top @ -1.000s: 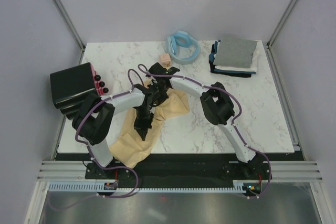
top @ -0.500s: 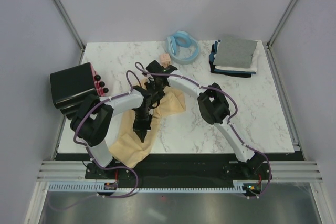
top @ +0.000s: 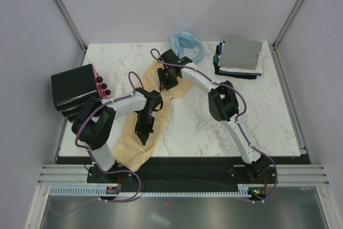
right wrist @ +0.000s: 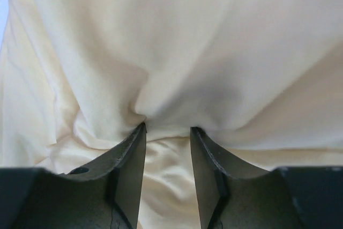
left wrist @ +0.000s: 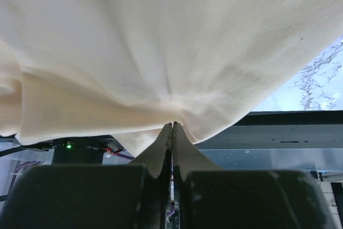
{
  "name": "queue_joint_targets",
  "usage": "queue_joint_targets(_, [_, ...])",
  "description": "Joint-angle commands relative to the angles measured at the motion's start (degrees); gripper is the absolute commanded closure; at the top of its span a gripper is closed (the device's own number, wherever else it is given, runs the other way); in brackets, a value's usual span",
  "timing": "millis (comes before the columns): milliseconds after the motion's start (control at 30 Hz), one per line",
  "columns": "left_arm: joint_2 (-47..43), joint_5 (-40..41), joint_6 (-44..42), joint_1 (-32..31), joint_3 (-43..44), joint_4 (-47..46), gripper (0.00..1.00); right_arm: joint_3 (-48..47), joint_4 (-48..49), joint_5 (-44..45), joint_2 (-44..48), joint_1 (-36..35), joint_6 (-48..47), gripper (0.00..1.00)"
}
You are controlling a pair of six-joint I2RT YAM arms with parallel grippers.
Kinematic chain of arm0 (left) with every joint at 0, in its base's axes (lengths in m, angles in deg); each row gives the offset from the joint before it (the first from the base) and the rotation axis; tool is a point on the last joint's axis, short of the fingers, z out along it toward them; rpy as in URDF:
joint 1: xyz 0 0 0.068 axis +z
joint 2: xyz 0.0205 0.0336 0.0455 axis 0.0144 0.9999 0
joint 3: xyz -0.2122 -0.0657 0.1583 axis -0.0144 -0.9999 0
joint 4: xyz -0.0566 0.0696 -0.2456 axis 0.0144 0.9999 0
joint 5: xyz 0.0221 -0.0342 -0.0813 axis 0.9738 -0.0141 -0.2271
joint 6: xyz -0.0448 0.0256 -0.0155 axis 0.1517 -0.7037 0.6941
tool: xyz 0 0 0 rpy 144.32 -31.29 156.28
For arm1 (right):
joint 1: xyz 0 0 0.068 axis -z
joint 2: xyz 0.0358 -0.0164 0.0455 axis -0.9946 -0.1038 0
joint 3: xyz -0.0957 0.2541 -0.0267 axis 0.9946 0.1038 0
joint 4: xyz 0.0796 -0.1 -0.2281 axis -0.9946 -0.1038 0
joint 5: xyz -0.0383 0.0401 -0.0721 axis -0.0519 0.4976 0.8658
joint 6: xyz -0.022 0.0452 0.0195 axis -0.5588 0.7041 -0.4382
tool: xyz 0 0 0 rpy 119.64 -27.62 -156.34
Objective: Fold and stack the t-shirts
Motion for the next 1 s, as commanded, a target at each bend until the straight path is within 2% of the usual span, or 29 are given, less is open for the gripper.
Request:
queue_joint_targets(0, [-1.46, 5.53, 2.55, -0.17, 2.70, 2.24, 0.98, -0.02, 3.58, 0.62, 2.18, 0.65, -0.56, 0.53])
queue_joint_targets(100, [-0.94, 10.56, 3.61, 0.09, 3.58, 3.73, 0.93, 7.87, 6.47, -2.02, 9.02, 0.56, -0.04, 0.52])
queue_joint_targets(233, [1.17, 9.78, 3.09, 1.67, 2.97, 1.99, 0.92, 15.81, 9.38, -2.38, 18.79, 0.03, -0.39, 0.50])
queue_joint_targets(367, [3.81, 9.51, 1.85, 2.37, 3.93, 1.80, 0.92, 20.03, 9.22, 1.13, 27.66, 0.12, -0.65, 0.48])
queue_joint_targets(433, [3.90, 9.51, 1.76, 2.81, 4.11, 1.89, 0.90, 21.26, 8.60, 4.03, 29.17, 0.38, -0.91, 0.46])
queue_joint_targets(600, [4.34, 8.28, 0.80, 3.78, 1.92, 1.63, 0.89, 22.32, 1.75, 9.13, 27.25, 0.56, -3.81, 0.47])
queue_joint_targets(767, [3.55, 7.32, 0.45, 3.87, -1.69, 0.75, 0.89, 25.05, 1.30, 10.46, 24.44, 0.47, -3.64, 0.50])
queue_joint_targets(967, [1.44, 4.86, -0.08, 3.96, -4.51, 0.74, 0.90, 23.91, -0.63, 12.47, 19.79, 0.30, -3.11, 0.51])
